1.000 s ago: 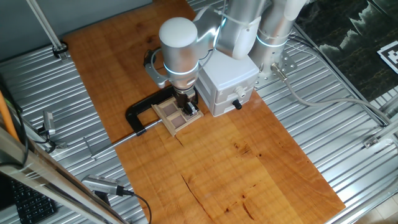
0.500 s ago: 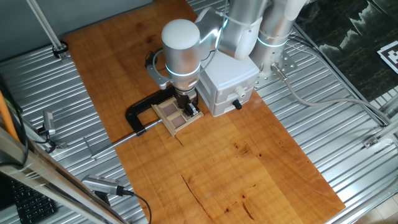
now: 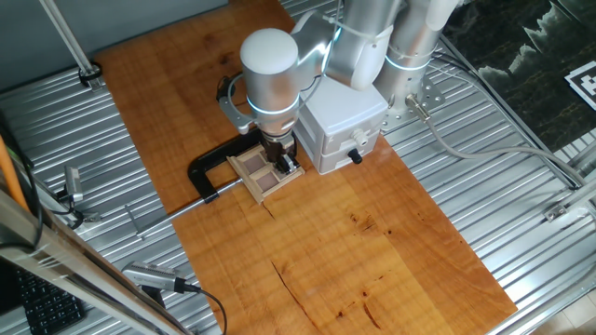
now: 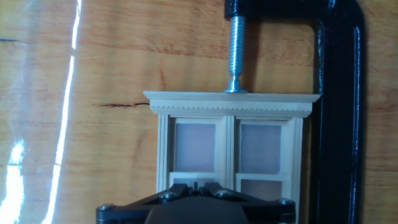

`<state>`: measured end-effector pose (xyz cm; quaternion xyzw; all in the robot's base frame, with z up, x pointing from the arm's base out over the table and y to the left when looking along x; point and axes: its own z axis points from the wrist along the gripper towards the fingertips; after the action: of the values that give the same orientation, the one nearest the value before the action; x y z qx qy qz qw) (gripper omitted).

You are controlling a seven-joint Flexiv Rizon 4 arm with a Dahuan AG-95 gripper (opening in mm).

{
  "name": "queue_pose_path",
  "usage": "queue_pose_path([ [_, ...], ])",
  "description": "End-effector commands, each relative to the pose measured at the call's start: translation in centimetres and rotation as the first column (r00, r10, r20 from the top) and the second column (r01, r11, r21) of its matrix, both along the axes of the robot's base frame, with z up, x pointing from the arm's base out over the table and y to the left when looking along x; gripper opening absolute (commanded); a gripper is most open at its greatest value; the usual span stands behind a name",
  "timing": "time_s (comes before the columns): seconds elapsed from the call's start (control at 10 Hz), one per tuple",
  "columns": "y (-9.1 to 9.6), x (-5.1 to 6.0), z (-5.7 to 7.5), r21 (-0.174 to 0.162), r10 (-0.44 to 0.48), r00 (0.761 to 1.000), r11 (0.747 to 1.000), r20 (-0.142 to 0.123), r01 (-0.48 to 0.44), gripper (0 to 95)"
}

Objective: Open a sliding window

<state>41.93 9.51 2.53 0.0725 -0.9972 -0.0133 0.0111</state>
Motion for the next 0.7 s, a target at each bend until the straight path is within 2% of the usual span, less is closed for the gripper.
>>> queue_pose_path([
  [0.1, -0.02, -0.07, 0.19, -0.003, -0.001, 1.0, 1.0, -0.003, 0.001, 0.0],
  [0.7, -0.02, -0.05, 0.08, -0.009, 0.0, 1.0, 1.0, -0.003, 0.0, 0.0],
])
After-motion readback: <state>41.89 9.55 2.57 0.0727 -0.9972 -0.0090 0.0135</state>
